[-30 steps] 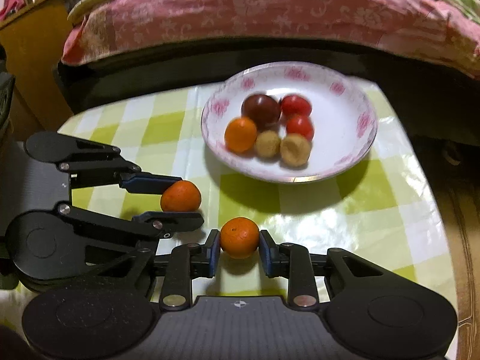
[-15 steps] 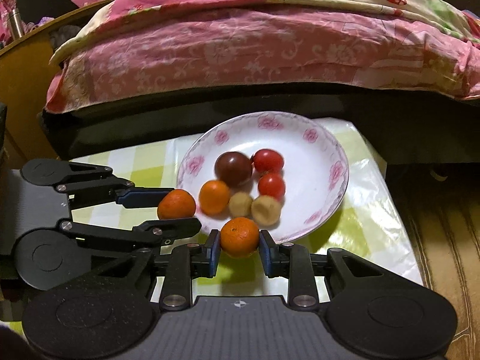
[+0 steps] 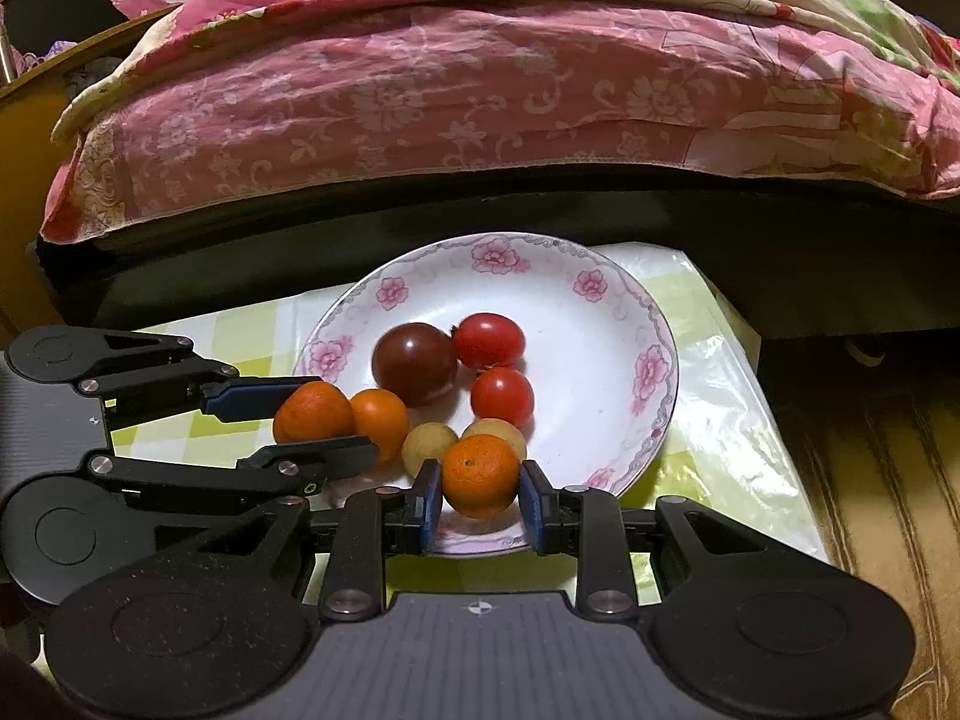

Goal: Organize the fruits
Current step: 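Carry both tangerines over the white plate and open both tools to release them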

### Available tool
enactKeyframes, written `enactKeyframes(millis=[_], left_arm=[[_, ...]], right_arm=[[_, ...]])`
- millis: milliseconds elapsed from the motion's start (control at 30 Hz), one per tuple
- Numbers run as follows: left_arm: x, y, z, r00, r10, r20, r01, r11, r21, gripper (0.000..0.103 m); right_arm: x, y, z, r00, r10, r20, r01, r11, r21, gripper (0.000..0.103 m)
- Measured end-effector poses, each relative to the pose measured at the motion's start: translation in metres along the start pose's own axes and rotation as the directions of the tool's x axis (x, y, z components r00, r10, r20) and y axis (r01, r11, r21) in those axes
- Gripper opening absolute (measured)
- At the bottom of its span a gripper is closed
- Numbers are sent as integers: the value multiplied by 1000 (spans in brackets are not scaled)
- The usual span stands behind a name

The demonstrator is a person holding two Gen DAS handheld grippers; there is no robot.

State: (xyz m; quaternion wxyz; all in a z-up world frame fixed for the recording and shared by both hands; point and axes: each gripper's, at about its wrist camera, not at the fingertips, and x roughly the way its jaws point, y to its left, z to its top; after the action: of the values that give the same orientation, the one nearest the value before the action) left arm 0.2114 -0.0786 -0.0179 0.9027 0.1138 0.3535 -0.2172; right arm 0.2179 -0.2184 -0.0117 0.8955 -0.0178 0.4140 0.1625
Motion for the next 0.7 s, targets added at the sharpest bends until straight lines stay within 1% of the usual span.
enactKeyframes(millis=[133, 433, 567, 700], left_arm=[[5, 0, 0, 1000, -9, 8, 9, 1000, -5, 41], [16, 5, 0, 1000, -6, 23, 6, 1000, -24, 40], [18, 6, 0, 1000, -2, 27, 3, 999, -35, 40], [18, 6, 2, 1000, 7, 26, -6, 999, -33, 41]], right_arm=[[5, -6, 0, 1000, -8, -3, 8, 1000, 13, 24], [15, -8, 3, 999, -30, 14, 30, 1000, 9, 24], [18, -9, 4, 999, -33, 20, 32, 999, 11, 27], [20, -9, 4, 999, -35, 25, 35, 999, 10, 27]])
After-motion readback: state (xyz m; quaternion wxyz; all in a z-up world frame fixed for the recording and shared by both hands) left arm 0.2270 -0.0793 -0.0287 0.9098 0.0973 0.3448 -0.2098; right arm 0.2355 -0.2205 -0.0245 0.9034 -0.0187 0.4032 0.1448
